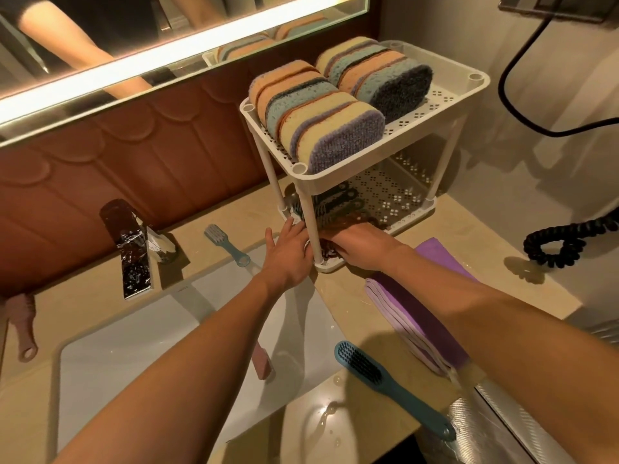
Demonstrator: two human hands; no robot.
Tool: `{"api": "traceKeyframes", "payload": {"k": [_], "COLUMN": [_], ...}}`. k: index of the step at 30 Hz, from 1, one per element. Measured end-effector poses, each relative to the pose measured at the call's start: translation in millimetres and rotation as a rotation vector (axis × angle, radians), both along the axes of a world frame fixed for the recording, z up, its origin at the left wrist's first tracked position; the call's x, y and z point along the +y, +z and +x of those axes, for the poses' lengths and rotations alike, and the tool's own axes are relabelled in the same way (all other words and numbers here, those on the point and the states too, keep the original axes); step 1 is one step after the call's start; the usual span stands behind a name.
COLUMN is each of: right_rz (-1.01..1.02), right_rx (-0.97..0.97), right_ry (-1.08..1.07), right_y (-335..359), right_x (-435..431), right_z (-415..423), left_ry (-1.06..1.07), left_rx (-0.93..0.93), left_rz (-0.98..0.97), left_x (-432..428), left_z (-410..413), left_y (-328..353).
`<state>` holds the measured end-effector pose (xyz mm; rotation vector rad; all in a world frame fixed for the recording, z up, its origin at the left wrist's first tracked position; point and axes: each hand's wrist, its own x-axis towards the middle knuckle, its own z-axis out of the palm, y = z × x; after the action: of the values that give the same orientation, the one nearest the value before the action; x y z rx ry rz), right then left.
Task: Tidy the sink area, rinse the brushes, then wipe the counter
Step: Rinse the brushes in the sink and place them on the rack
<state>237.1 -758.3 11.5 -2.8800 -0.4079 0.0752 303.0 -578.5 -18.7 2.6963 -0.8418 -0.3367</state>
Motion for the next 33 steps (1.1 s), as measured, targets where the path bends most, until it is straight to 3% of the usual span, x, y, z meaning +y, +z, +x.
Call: {"api": "traceKeyframes", "payload": {"k": [7,11,14,20,33], "right_rz": [0.087,0.101,0.028,-0.044,-0.008], "right_rx": [0.069,0.108,0.073,-0.001,-0.088], "right_ry": [-0.057,-0.090,-0.105,-0.137,-0.191], "right_y": [-0.5,2.8,5.1,5.0,-7.1], "right_x": [2.5,3.2,6.3,19.6,93.9], "right_z": [-6.7,-12.4,-20.4,-41.9,-108.3], "left_ry": [-0.051,-0.046,0.018,0.076,0.144], "left_rx": [0.069,-0.135,-0.220,-0.196,-0.132], "left_rz": [0.099,0.262,0.242,0.247,0.222], "left_x": [-0.4,-0.4,-1.7,11.4,103.2], "left_z": [1.7,-7.6,-17.0,-44.3,-142.4], "left_y": [2.8,13.2,21.2,29.1,11.0]}}
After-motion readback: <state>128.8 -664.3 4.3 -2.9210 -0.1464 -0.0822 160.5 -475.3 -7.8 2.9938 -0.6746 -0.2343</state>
